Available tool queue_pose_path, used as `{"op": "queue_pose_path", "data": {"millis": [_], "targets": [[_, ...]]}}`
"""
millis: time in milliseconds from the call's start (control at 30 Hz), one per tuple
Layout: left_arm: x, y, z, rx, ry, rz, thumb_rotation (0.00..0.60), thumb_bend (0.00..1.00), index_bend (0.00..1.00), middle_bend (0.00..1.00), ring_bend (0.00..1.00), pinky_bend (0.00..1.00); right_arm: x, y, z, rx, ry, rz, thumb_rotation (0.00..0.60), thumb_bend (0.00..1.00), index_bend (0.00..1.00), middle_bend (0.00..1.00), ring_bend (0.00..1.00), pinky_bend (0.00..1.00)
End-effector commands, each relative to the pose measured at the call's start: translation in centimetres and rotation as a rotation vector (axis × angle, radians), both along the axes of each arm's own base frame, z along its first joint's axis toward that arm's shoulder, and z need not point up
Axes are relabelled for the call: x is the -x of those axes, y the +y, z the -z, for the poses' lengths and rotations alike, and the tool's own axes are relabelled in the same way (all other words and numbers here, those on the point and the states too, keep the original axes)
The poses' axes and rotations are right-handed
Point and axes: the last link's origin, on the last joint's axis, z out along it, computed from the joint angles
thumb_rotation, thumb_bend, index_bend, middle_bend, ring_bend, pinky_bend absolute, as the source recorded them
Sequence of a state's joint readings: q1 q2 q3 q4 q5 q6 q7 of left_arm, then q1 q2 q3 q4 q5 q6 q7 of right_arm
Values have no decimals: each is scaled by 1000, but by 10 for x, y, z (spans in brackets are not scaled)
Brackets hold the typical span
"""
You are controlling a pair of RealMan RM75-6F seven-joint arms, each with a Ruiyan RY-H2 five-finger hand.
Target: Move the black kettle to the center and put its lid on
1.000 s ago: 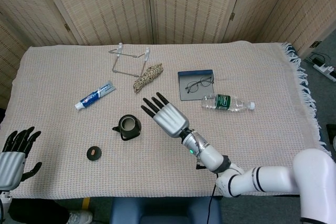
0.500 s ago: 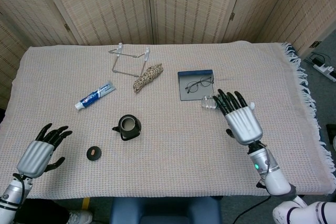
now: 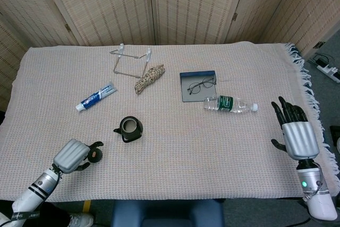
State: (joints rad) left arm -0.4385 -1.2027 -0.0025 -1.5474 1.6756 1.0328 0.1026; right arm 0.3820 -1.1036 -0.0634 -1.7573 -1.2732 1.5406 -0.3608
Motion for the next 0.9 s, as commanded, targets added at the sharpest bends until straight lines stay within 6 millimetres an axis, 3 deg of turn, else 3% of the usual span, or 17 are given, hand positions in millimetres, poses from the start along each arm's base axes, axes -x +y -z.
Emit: {"op": "queue_pose_path", "data": {"millis": [33, 267, 900], "targets": [[-5, 7, 13, 21, 20, -8, 600, 200, 232, 749, 840, 837, 2, 0, 1, -3, -9, -1, 600, 68, 0, 0, 107, 137], [-3, 8, 26, 44, 75, -36, 600, 189, 222, 794, 872, 853, 6, 0, 2, -14, -24, -2, 600, 69, 0, 1, 106, 138], [13, 14, 37, 20, 88, -100, 600, 190, 283, 810, 885, 854, 13, -4, 5, -25, -51, 14, 600, 69, 0, 3, 105, 138]]}}
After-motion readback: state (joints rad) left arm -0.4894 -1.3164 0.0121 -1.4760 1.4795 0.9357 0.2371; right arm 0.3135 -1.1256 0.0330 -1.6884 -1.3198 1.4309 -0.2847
